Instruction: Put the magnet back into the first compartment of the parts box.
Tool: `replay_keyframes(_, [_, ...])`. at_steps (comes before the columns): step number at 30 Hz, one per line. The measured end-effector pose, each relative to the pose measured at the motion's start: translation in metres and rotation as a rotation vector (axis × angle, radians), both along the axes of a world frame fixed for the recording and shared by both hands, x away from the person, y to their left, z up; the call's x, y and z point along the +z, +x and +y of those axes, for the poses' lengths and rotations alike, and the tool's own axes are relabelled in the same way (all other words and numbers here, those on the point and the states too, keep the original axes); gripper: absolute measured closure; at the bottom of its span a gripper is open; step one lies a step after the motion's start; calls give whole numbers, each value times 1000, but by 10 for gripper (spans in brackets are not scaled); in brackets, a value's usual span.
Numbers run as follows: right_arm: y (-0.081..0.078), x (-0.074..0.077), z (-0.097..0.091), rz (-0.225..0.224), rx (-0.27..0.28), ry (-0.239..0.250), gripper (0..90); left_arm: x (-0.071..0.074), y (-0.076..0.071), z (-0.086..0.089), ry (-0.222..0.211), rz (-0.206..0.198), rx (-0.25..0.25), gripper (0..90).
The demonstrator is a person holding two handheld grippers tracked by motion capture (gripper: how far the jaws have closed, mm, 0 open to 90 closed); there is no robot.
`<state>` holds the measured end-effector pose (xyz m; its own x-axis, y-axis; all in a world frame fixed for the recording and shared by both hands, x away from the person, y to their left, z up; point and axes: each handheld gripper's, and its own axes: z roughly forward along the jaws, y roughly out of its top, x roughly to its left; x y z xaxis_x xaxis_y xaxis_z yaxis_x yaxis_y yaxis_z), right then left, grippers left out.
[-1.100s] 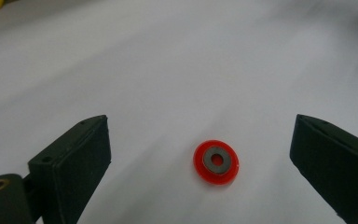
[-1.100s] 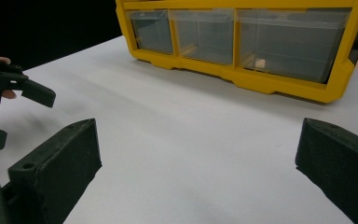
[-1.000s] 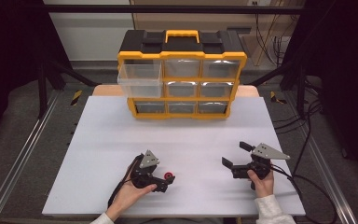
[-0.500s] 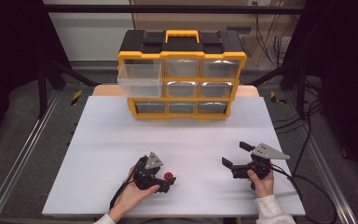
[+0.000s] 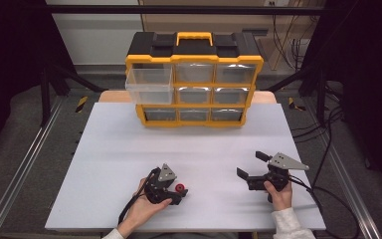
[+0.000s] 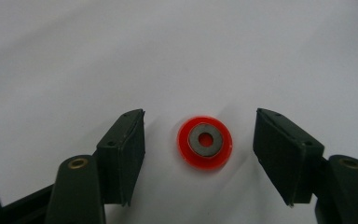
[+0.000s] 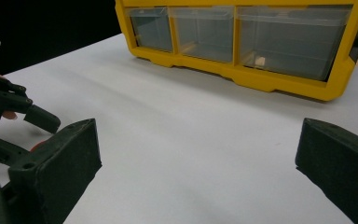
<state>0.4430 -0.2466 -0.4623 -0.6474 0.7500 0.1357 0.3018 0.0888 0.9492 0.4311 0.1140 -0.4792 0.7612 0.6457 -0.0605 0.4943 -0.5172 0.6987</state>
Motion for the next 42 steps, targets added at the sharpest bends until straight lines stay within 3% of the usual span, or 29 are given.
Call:
replay_keyframes(12, [0,0,0,2,-1,-5,5,0,-1,-2,9,1,-1,467])
replay_keyframes(22, [1,0,0,2,0,-6,5,1,-2,-5,42,-16,2,545])
replay_keyframes(42, [1,-1,0,4,0,-6,5,2,-2,-6,61,-14,-1,613])
